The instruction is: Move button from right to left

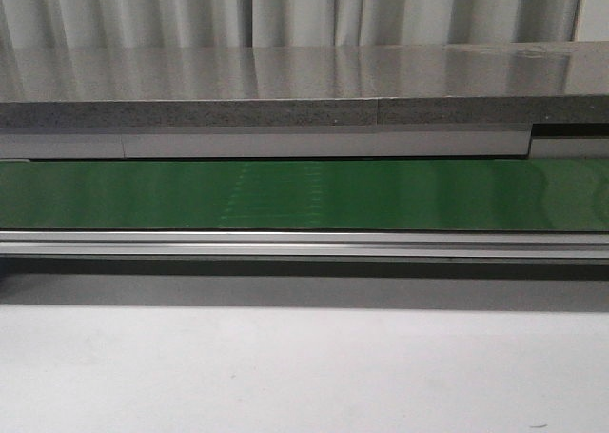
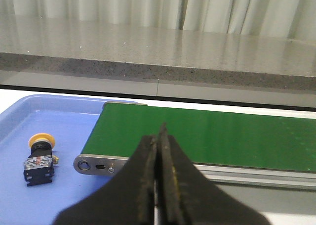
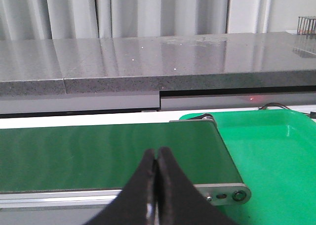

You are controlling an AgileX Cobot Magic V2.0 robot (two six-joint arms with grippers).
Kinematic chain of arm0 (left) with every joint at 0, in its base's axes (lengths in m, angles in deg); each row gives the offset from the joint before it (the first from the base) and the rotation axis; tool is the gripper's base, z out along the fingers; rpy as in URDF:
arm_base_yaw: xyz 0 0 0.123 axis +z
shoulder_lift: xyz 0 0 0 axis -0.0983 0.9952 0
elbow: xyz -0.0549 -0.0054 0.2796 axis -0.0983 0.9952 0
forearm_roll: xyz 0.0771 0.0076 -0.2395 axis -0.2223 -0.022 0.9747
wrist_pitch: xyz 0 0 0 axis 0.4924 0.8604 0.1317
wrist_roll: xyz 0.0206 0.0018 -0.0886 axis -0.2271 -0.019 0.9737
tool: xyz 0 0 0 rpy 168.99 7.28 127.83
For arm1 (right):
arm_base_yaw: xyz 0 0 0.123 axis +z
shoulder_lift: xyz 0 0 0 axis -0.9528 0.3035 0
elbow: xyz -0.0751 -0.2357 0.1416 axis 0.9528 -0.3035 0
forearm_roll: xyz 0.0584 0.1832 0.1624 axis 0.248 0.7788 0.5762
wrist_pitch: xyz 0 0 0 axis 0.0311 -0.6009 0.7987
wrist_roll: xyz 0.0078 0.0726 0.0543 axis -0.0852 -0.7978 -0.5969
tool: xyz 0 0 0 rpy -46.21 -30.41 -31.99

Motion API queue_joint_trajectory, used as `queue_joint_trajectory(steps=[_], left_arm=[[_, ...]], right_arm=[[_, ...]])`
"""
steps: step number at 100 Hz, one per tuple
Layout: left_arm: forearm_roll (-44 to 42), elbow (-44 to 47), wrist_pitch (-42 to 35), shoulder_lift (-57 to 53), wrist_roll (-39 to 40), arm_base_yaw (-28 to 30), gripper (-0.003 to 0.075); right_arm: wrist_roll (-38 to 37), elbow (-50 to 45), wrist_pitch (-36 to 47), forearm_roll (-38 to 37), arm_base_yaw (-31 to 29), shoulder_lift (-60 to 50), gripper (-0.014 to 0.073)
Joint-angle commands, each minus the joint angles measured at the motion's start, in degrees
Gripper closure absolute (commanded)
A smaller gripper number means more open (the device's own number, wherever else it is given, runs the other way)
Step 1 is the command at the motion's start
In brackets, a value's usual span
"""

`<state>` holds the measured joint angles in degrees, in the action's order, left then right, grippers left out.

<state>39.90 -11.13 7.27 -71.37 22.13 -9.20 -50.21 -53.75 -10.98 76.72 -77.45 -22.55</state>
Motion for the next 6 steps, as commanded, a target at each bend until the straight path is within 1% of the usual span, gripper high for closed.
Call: queue_joint_trajectory(steps=[1,6], left_arm=[[-0.07,2.62,-4.82,-1.61,0.36,-0.41,0.0741],[-0.07,2.62,-4.82,-1.61,0.36,-0.41,0.0741]], right_arm=[[-0.19,0.81,4.79,-0.82,0.06,-1.14,0.0661],[-0.19,0.81,4.79,-0.82,0.06,-1.14,0.0661]])
